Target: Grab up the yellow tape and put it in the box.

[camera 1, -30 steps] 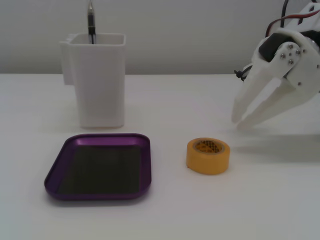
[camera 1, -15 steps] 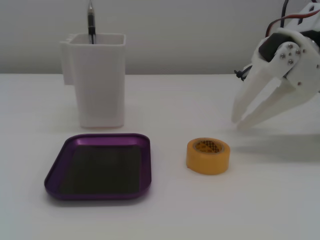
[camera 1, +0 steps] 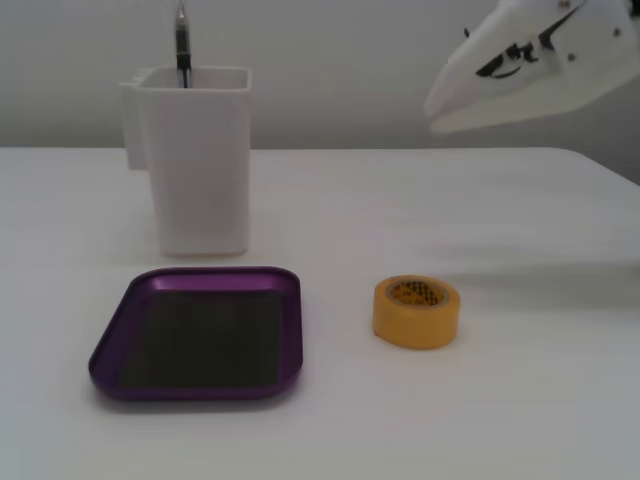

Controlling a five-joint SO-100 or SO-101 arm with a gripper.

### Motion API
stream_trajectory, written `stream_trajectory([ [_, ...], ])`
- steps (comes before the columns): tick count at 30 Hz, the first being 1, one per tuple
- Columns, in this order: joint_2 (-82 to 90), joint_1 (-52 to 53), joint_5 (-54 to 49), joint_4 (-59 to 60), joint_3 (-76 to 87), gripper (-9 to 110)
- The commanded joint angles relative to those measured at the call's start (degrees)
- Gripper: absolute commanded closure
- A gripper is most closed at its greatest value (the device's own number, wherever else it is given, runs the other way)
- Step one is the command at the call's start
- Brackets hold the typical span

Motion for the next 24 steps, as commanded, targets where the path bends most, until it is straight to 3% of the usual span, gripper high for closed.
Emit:
stream_trajectory([
  [1, -17.31, -0.09, 0.35, -0.09, -13.01, 101],
  [11, -49.48, -6.24, 0.18, 12.13, -37.62, 80],
  [16, -57.22, -12.57, 0.18, 12.22, -39.99, 79],
  [24, -62.05, -13.45, -0.53, 12.74, -36.30, 82],
])
